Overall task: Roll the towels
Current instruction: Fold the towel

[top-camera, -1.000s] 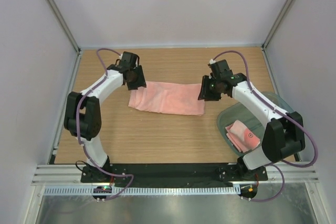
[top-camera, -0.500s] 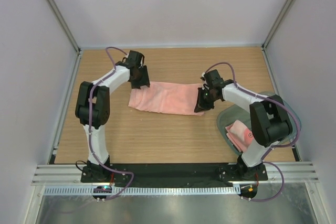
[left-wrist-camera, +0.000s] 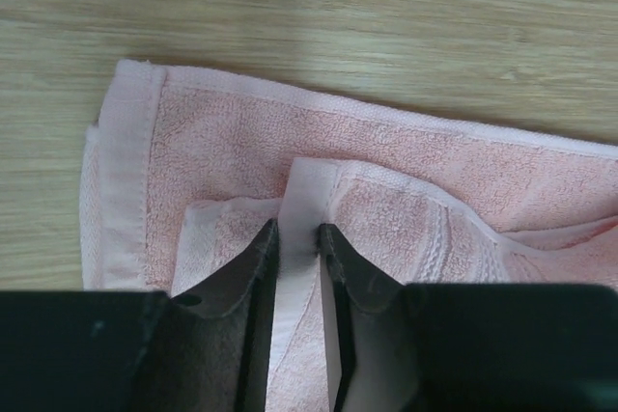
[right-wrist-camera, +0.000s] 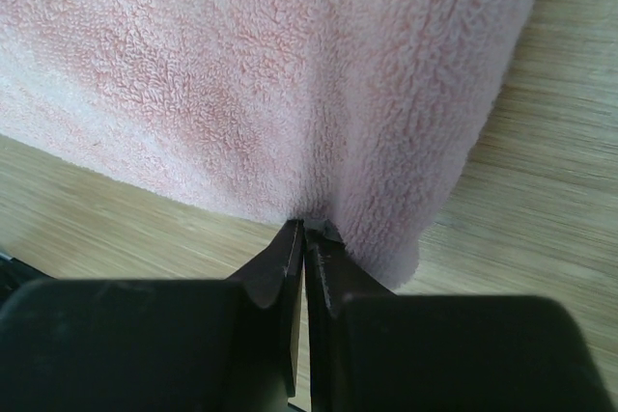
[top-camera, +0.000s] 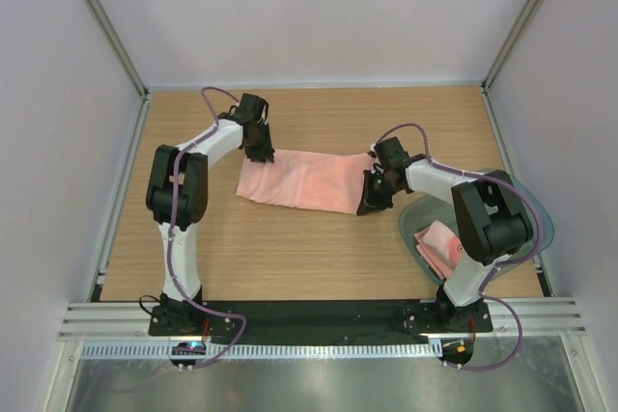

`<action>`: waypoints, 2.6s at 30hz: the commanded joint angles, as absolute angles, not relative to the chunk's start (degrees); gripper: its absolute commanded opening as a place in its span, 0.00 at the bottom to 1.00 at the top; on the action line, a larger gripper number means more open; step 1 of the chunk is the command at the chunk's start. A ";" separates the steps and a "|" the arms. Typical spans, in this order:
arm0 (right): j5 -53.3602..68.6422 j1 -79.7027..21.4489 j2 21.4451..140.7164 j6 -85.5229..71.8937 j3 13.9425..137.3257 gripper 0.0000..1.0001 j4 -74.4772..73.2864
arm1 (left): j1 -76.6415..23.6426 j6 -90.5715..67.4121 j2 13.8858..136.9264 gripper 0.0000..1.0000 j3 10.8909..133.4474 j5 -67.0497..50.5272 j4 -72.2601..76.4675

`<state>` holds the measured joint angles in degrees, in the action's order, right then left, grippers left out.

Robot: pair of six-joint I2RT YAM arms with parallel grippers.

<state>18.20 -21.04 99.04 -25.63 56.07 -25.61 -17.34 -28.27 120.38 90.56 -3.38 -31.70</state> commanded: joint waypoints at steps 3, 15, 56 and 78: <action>18.46 -21.27 100.55 -25.40 54.67 0.10 -23.56 | -17.23 -27.42 119.44 0.17 92.55 -6.32 -28.74; 18.46 -21.18 102.22 -25.22 54.05 0.09 -23.12 | -17.14 -25.14 116.37 0.00 93.25 -3.88 -29.88; 34.10 -21.97 94.56 -26.37 72.50 0.48 -28.92 | -13.97 -26.10 105.74 0.52 88.77 11.87 -34.45; 31.56 -16.79 111.88 -27.95 73.92 0.37 -24.26 | -14.24 -36.65 96.32 0.43 62.23 0.53 -28.39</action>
<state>32.16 -17.06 111.74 -27.38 74.52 -26.74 -14.00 -35.66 95.07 61.95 2.83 -32.36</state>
